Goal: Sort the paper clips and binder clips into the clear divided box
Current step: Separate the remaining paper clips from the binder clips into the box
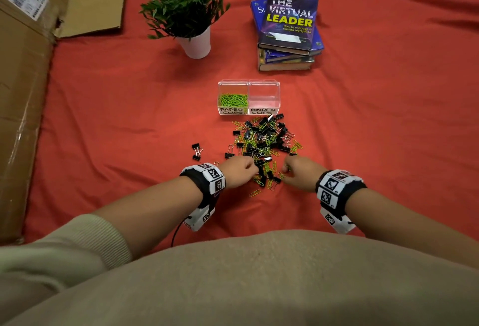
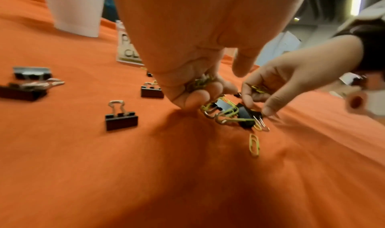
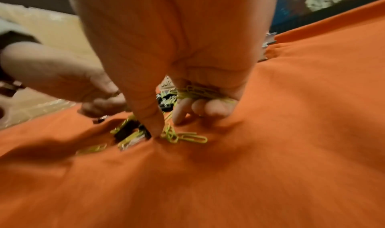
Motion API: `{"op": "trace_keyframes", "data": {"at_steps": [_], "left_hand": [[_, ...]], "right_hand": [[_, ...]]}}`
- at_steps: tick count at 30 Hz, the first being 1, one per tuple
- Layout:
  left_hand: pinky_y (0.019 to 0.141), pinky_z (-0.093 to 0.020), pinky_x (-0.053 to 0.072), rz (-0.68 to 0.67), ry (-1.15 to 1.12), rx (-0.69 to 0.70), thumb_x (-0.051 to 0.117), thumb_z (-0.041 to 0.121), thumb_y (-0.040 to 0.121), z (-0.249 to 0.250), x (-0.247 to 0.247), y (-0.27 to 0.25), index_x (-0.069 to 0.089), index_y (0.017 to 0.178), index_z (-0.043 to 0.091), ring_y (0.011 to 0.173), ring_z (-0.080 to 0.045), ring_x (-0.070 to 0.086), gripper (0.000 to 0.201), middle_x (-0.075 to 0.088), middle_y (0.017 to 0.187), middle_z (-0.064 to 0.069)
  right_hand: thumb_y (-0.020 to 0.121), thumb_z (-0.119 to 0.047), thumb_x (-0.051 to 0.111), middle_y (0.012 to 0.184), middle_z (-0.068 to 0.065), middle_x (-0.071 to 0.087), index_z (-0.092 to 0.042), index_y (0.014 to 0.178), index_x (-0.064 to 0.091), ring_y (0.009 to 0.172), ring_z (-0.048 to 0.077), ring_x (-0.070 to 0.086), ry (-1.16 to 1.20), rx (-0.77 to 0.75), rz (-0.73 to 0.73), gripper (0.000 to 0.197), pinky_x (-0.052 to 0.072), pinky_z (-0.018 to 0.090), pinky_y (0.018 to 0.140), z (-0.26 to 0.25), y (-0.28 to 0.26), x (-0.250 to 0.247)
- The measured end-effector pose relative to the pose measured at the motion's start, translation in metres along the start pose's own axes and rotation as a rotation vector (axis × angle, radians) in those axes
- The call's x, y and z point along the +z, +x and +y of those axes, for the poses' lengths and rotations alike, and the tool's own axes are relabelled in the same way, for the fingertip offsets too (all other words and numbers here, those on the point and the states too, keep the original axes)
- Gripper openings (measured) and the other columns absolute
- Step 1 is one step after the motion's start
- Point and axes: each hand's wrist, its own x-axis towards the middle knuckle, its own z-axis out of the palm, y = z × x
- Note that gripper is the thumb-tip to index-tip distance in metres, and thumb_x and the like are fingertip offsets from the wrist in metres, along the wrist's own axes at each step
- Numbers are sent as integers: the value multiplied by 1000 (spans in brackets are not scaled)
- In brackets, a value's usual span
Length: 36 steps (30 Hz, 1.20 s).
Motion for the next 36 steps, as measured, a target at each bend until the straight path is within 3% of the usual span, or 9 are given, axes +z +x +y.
{"op": "trace_keyframes", "data": {"at_steps": [3, 7, 13, 18, 22, 27, 32, 34, 36], "left_hand": [[59, -28, 37, -28, 325, 106, 54, 37, 89, 5, 12, -4, 53, 85, 17, 73, -21, 54, 20, 59, 81, -3], [75, -38, 48, -32, 623, 185, 51, 32, 92, 8, 23, -7, 52, 107, 10, 100, -31, 61, 27, 61, 112, -10], [75, -41, 49, -47, 693, 202, 43, 15, 92, 8, 25, -10, 52, 109, 7, 101, -34, 61, 22, 60, 113, -12], [74, -36, 45, 5, 391, 169, 49, 20, 88, -2, 14, -11, 48, 91, 13, 89, -28, 56, 8, 55, 98, -9], [57, -25, 33, 90, 124, 115, 52, 15, 88, -4, 0, -11, 48, 87, 16, 61, -12, 46, 5, 50, 70, 6], [54, -22, 34, 124, -51, 20, 45, 10, 92, -3, -7, -6, 58, 102, 14, 60, -7, 44, 17, 54, 79, 5], [62, -23, 40, 94, -84, 4, 40, 11, 93, 9, -1, -7, 61, 100, 9, 75, -15, 55, 22, 61, 90, 0], [64, -27, 41, 100, 18, 28, 47, 21, 93, 11, 5, -7, 56, 99, 12, 79, -20, 56, 14, 61, 89, -1], [68, -30, 44, 100, 165, 78, 58, 31, 87, 10, 12, -7, 52, 100, 14, 82, -21, 56, 22, 57, 91, -1]], "right_hand": [[85, -19, 57, 110, 7, 57, -10, 104, 55, 102, 24, 56, -68, -36, 46, 21, 44, 31, 84, -2, -3, 6], [87, -19, 52, 109, 11, 54, -6, 103, 54, 105, 27, 53, -127, -48, 80, 20, 48, 38, 86, -4, -7, 16], [91, -15, 45, 122, 15, 47, 1, 119, 47, 117, 30, 44, -283, -44, 66, 33, 43, 42, 95, -16, -11, 25], [90, -10, 47, 119, 16, 55, 0, 117, 49, 111, 30, 52, -218, -59, 79, 29, 41, 35, 91, -15, -10, 16], [88, -14, 55, 108, 12, 65, -4, 108, 60, 97, 26, 61, 82, 23, 130, 23, 48, 33, 83, -7, -8, 5], [88, -4, 56, 76, 9, 62, -5, 100, 65, 51, 8, 52, 797, 185, 63, 15, 41, 17, 46, 3, 0, -13], [91, 5, 40, 74, 10, 49, -1, 100, 60, 60, 18, 49, 1412, 241, -1, 23, 43, 20, 42, 5, -4, -26], [91, 2, 34, 73, 8, 47, -3, 99, 56, 61, 18, 51, 1537, 246, -51, 25, 45, 21, 44, 5, -7, -28], [90, -2, 31, 70, 6, 47, -4, 96, 53, 58, 17, 51, 1614, 258, -96, 23, 46, 21, 44, 5, -8, -26]]}}
